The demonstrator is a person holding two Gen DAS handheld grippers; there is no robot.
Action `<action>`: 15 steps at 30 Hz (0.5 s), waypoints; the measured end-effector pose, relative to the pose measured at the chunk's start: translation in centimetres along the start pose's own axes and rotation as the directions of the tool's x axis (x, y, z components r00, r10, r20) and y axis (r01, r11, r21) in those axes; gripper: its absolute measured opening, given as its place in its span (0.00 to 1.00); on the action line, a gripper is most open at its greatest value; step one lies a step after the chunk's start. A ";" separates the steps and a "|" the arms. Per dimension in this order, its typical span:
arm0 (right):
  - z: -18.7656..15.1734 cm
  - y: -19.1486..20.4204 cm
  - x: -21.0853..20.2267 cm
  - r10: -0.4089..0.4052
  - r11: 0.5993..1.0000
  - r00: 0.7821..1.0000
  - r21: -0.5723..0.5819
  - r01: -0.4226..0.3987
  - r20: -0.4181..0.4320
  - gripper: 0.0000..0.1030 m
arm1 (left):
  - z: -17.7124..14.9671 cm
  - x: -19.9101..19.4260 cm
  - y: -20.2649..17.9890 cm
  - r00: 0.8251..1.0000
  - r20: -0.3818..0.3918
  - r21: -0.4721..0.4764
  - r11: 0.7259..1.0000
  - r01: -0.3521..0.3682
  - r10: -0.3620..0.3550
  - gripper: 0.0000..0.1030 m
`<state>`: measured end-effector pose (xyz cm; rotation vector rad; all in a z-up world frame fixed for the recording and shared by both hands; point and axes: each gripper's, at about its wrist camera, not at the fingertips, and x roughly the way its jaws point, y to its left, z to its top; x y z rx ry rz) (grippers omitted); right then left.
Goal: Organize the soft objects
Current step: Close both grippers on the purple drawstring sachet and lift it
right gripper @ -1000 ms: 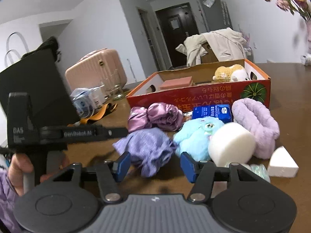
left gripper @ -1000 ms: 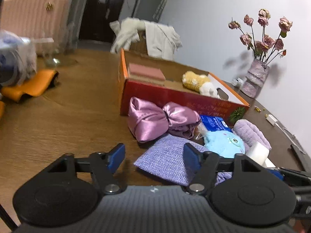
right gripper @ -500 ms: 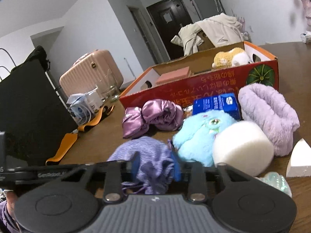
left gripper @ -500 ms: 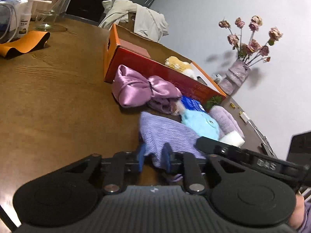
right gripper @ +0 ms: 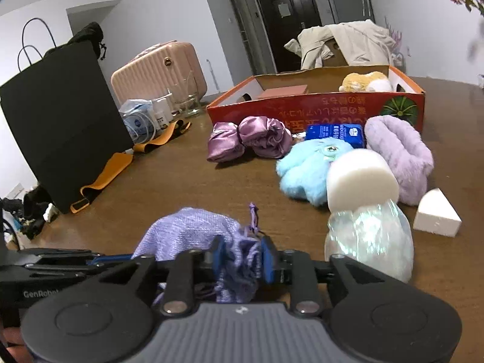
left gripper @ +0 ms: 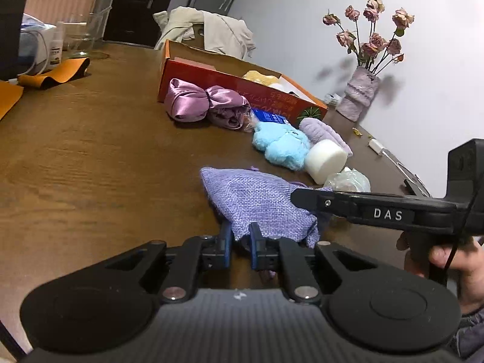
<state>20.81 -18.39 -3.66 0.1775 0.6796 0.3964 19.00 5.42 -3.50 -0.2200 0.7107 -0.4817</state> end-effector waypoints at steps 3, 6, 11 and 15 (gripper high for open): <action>-0.7 -0.1 -0.3 -0.015 1.000 1.000 0.017 0.015 0.006 0.34 | -0.6 -0.6 -0.8 1.000 0.006 0.024 1.000 0.002 -0.002 0.11; -1.2 -0.6 -0.5 0.008 0.999 1.000 0.046 -0.008 0.009 0.21 | -1.2 -0.8 -1.5 1.000 0.005 0.037 0.999 0.006 -0.006 0.11; -1.5 0.1 -1.6 0.012 1.000 1.000 0.013 -0.013 0.025 0.16 | -1.5 -1.5 -2.5 1.000 0.014 0.050 0.999 -0.006 0.005 0.10; -1.3 0.3 -2.5 0.028 1.000 0.999 0.003 -0.028 0.043 0.15 | -1.0 -2.1 -3.2 0.999 0.036 0.053 0.999 -0.006 0.004 0.10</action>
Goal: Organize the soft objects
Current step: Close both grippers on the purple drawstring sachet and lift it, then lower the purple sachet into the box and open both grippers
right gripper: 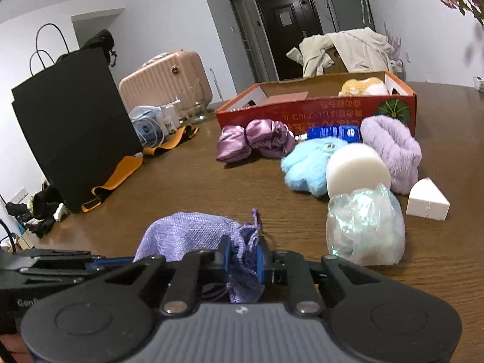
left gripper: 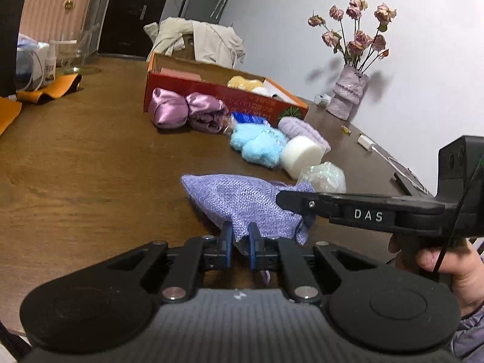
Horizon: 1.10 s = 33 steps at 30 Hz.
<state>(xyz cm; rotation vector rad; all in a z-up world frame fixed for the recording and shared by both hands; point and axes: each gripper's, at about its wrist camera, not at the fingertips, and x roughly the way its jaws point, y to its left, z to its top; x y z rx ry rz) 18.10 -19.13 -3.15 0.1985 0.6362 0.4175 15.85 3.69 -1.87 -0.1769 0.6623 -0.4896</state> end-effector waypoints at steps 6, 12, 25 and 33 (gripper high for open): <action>2.3 -0.5 -1.1 0.027 1.000 0.998 -0.011 -0.026 0.056 0.15 | 2.7 -0.1 -0.8 0.998 0.059 0.023 1.000 0.001 -0.002 0.10; 8.9 -2.2 -0.9 0.065 0.996 0.989 -0.072 -0.056 0.130 0.15 | 9.8 1.9 -0.8 0.991 0.136 0.065 0.998 0.007 -0.016 0.10; 25.9 -8.2 12.8 0.115 0.992 0.993 -0.052 -0.114 0.027 0.15 | 25.2 15.4 4.5 0.988 0.100 0.027 0.992 -0.121 0.118 0.10; 24.2 -10.5 22.4 0.100 0.995 0.976 -0.010 -0.104 -0.192 0.15 | 22.8 20.9 7.9 0.976 -0.053 0.082 0.975 -0.208 0.213 0.12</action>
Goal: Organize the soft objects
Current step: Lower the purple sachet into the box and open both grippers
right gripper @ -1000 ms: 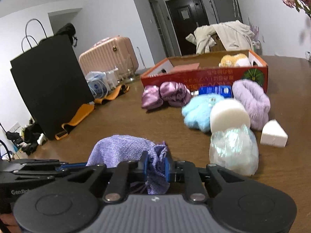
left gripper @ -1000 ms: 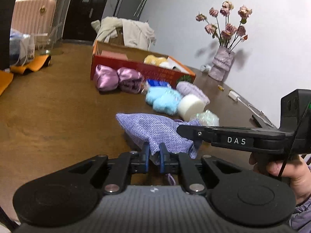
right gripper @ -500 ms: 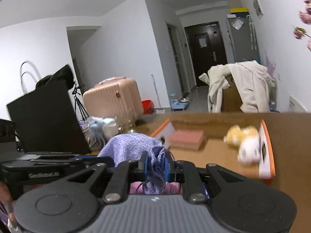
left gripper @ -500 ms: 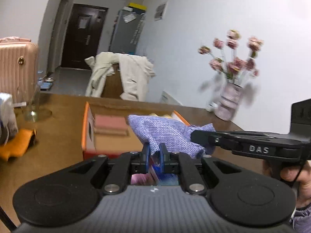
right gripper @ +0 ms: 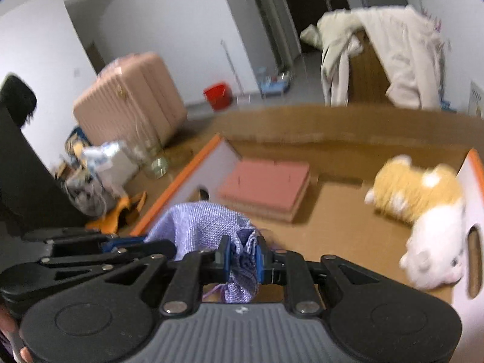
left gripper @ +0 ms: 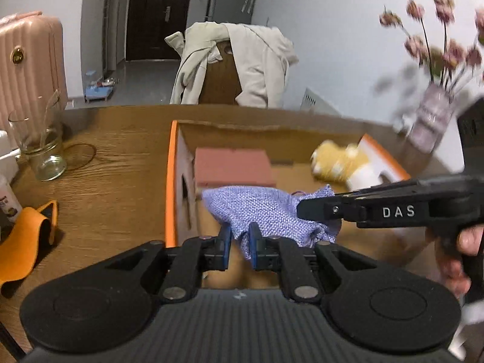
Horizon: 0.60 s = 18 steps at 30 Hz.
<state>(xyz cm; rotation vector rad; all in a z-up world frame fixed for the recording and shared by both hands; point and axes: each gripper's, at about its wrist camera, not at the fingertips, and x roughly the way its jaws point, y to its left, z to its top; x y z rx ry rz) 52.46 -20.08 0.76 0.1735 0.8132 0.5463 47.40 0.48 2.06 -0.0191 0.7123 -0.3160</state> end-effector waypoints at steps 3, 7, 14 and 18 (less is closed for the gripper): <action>-1.1 0.1 1.1 0.017 1.000 0.998 -0.011 -0.018 -0.057 0.18 | -1.5 -0.8 0.0 1.000 -0.002 0.048 0.999 -0.013 0.013 0.23; -2.0 0.8 1.7 -0.013 0.999 0.994 -0.036 0.010 -0.105 0.28 | -1.9 -2.2 0.2 1.000 0.029 0.049 0.999 -0.014 0.012 0.32; -1.6 1.8 -1.6 -0.048 0.998 0.997 -0.049 0.045 -0.063 0.55 | -0.4 -6.6 -0.1 0.995 0.093 0.037 0.998 -0.049 0.045 0.34; -1.0 3.5 -7.1 -0.069 0.994 0.997 -0.086 0.072 0.031 0.58 | -0.1 -10.7 -1.3 0.987 0.153 0.056 0.997 -0.056 0.047 0.38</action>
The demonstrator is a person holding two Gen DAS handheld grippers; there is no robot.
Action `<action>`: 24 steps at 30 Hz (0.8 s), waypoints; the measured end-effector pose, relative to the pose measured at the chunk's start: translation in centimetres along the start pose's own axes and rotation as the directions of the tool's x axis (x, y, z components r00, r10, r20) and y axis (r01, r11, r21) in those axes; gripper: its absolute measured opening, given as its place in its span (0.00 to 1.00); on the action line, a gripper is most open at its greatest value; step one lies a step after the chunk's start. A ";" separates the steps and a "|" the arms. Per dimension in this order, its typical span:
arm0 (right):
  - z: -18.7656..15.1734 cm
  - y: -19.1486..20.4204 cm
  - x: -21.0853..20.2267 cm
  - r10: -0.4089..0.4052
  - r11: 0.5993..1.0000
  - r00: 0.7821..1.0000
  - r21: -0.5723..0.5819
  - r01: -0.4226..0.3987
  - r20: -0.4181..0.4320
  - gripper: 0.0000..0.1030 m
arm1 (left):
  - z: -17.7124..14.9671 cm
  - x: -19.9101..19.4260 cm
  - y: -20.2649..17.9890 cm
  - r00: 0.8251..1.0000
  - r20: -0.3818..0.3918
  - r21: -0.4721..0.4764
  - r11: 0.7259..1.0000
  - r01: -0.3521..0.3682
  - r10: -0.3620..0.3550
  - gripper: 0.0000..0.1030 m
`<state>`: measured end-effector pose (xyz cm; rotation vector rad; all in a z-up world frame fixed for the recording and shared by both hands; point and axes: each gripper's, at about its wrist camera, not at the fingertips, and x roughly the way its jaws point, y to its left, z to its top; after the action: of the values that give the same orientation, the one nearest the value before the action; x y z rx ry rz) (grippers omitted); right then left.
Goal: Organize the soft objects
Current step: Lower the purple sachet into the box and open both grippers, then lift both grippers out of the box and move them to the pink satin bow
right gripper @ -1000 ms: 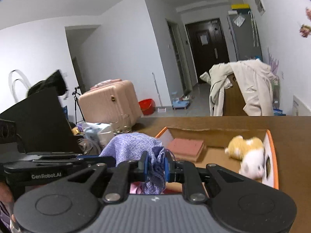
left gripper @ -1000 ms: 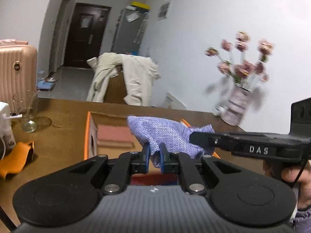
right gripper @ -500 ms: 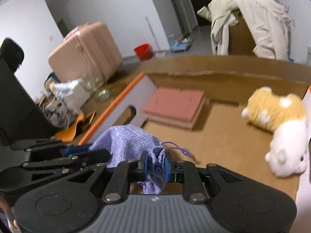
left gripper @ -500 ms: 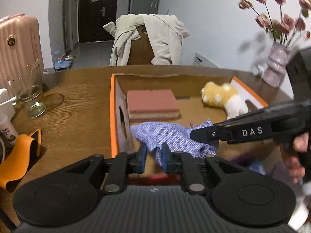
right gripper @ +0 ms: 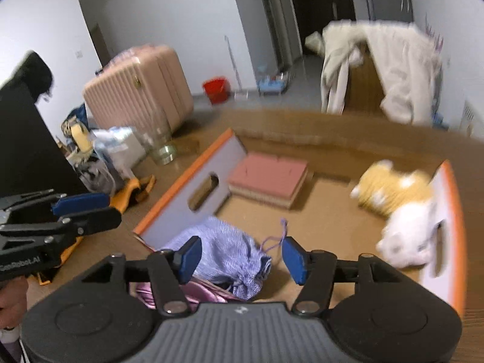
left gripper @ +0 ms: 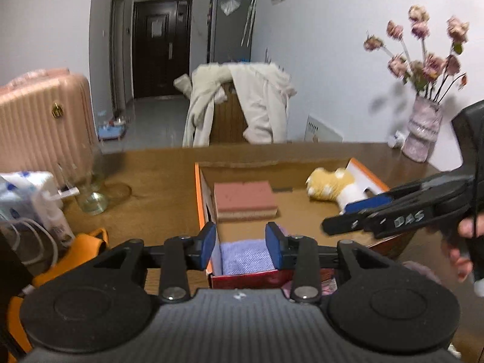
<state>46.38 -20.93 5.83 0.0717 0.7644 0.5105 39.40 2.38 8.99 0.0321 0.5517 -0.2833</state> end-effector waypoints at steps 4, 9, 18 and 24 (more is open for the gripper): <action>0.0 1.3 -6.6 -0.031 0.999 0.995 -0.039 0.035 0.096 0.61 | 0.5 -4.3 -1.4 0.998 0.058 0.028 1.000 0.000 -0.001 0.42; -2.0 2.9 -14.2 -0.059 0.994 0.980 -0.078 0.075 0.193 0.66 | -0.2 -9.6 -3.0 0.991 0.131 0.047 0.999 -0.002 -0.004 0.62; -10.3 5.3 -23.0 -0.056 0.990 0.947 -0.102 0.093 0.316 0.71 | -6.4 -17.5 -6.0 0.980 0.198 0.027 0.999 -0.033 0.027 0.80; -17.3 7.1 -25.0 -0.054 0.992 0.930 -0.089 0.093 0.364 0.73 | -12.1 -21.1 -7.9 0.977 0.209 -0.022 0.999 -0.049 0.052 0.85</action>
<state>16.51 -28.42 11.14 0.0370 0.3766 0.4482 13.85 1.44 10.00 0.0004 0.3432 -0.2293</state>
